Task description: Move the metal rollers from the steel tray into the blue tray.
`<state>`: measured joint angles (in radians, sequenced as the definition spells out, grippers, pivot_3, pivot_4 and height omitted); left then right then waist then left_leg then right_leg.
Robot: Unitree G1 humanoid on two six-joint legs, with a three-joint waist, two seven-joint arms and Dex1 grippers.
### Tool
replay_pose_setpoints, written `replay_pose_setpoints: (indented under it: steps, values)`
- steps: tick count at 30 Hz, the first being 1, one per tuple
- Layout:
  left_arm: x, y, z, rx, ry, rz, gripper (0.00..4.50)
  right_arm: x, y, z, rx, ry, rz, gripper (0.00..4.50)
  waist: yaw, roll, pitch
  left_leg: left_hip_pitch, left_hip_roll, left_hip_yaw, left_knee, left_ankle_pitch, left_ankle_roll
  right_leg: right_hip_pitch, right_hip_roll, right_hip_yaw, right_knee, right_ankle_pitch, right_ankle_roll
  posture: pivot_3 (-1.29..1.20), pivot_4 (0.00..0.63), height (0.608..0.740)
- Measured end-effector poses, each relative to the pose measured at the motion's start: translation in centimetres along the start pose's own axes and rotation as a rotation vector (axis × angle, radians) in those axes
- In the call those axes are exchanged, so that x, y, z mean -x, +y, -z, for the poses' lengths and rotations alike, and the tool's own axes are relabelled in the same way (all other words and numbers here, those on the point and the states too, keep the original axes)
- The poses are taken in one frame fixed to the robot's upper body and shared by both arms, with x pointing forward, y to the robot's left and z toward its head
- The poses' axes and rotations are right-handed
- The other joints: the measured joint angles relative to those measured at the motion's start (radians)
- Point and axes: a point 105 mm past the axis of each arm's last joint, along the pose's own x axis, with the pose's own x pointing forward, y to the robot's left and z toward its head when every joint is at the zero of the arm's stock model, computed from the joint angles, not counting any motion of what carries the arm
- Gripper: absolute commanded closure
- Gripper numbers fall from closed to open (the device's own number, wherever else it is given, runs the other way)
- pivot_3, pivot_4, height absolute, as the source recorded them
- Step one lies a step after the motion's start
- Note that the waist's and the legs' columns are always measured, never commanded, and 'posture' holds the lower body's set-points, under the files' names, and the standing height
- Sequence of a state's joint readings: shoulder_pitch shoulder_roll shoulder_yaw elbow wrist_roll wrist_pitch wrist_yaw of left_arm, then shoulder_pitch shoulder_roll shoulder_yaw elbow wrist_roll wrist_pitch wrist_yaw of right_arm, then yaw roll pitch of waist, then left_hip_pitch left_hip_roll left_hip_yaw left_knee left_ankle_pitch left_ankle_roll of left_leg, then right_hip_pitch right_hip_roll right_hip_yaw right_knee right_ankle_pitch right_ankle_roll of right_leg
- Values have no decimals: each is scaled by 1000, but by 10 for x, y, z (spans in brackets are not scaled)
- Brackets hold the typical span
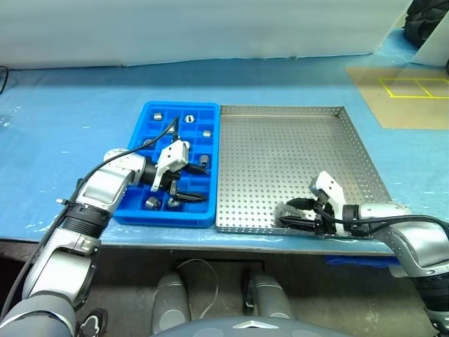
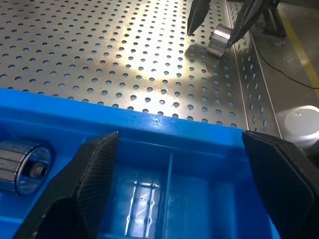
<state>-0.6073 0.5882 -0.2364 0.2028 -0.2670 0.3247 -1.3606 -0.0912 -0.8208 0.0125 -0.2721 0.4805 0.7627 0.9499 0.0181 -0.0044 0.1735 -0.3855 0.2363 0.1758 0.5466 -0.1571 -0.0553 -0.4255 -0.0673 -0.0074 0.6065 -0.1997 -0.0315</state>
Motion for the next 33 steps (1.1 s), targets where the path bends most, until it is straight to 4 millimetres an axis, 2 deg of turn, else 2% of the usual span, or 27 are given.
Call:
replay_pose_setpoints:
  steps: [3,4,8,11,14,18,21,24,26,28,30,33]
  values:
    - [1,0,0,-2,4,-2,278,1,-4,4,-5,3,6,1149,3,0,0,0,0,0,0,0,0,0,0,0,0,0,0,-293,150,740]
    - [1,0,0,-4,5,-1,278,0,-4,4,0,2,4,1324,3,0,0,0,0,0,0,0,0,1,0,0,0,0,0,-293,150,740]
    - [1,-1,0,-6,5,-1,278,-3,1,3,18,6,-35,2334,2,0,0,1,0,0,0,0,0,1,0,0,0,0,0,-292,150,740]
    - [1,0,0,-7,7,-2,278,-7,4,1,41,4,-48,3380,2,0,0,1,0,0,1,0,0,2,0,0,0,0,0,-289,150,740]
    - [2,0,0,-7,12,-5,278,-6,10,1,55,11,-86,3468,2,0,-1,2,0,0,1,0,0,2,0,0,0,-3,4,-285,150,740]
    - [8,3,1,-7,21,-31,278,-14,7,-6,84,7,-70,3468,-2,0,-1,2,0,0,1,0,0,2,0,0,1,-2,3,-258,150,740]
    - [21,14,2,9,25,-94,278,-27,10,-28,75,-60,-91,3468,-6,0,-1,3,1,0,1,1,-1,1,0,0,3,-2,4,-231,150,740]
    - [46,32,-9,-24,35,-191,278,-43,22,-84,137,-206,-158,3468,-6,0,-1,3,2,0,0,3,-5,0,2,0,4,-1,3,-199,150,740]
    - [65,40,-12,-44,52,-253,278,-51,30,-113,172,-280,-192,3468,-1,0,-1,3,3,-1,0,3,-5,0,3,0,4,2,-3,-182,150,740]
    - [82,47,-9,-37,67,-319,278,-64,35,-134,179,-324,-225,3468,3,1,-1,3,3,-1,0,4,-6,0,3,0,4,3,-4,-157,150,740]
    - [86,48,-7,-30,65,-341,278,-77,37,-141,170,-325,-240,3468,14,1,-1,1,3,-1,-1,4,-6,0,3,-2,2,3,-5,-129,150,740]
    - [89,44,-2,-18,75,-350,278,-93,42,-140,163,-298,-282,3468,31,1,-1,-1,2,-1,-1,3,-6,0,1,-3,1,2,-5,-111,150,740]
